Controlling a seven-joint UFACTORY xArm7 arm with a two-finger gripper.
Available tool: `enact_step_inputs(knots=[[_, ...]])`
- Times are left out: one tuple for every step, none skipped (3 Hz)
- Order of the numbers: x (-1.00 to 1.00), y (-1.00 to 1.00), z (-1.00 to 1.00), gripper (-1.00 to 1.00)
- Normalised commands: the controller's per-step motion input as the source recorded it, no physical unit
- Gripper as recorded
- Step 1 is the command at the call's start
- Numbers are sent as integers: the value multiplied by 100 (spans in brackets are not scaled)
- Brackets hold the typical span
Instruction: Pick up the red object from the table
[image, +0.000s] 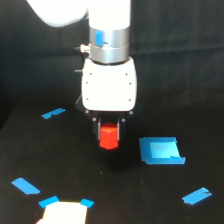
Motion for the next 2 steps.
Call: enact_step_inputs(knots=[[-31, 31, 100, -76], [33, -14, 100, -84]])
